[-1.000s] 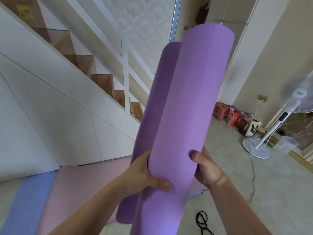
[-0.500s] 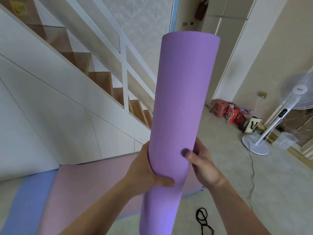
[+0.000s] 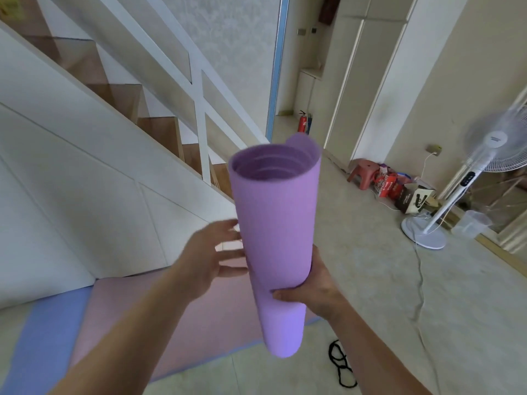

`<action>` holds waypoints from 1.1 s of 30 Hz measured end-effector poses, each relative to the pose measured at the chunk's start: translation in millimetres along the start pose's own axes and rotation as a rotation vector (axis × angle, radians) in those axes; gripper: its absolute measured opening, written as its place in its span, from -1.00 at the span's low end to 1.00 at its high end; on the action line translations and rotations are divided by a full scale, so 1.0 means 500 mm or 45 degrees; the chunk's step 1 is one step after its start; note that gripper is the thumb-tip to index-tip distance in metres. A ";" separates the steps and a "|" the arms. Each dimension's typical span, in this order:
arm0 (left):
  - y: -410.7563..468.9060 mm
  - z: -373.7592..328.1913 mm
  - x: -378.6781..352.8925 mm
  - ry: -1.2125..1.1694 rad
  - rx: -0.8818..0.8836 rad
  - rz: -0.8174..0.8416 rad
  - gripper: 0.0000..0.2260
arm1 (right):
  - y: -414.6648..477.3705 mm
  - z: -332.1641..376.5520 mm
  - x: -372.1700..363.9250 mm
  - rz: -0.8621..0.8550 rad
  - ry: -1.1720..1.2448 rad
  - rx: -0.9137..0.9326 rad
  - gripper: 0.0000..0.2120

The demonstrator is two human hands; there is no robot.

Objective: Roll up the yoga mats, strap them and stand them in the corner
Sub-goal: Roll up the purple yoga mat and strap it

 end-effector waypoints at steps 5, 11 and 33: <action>-0.012 -0.059 -0.028 0.213 0.123 0.224 -0.48 | -0.016 -0.125 -0.023 0.085 -0.214 -0.223 0.10; 0.085 0.119 -0.075 0.499 0.269 0.075 -0.71 | -0.061 -0.321 -0.002 0.303 -0.491 -0.394 0.03; 0.508 0.851 -0.277 0.494 0.469 -0.144 -0.50 | -0.092 -0.920 0.257 0.026 0.225 -1.017 -0.71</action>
Point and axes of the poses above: each hand's wrist, its own y-axis towards the middle knuckle, its own x-axis out of the back of the hand, z = x × y, the point moved 8 cm from there along y, towards the middle knuckle, and after that the axes turned 9 degrees about x, right-handed, at the moved point
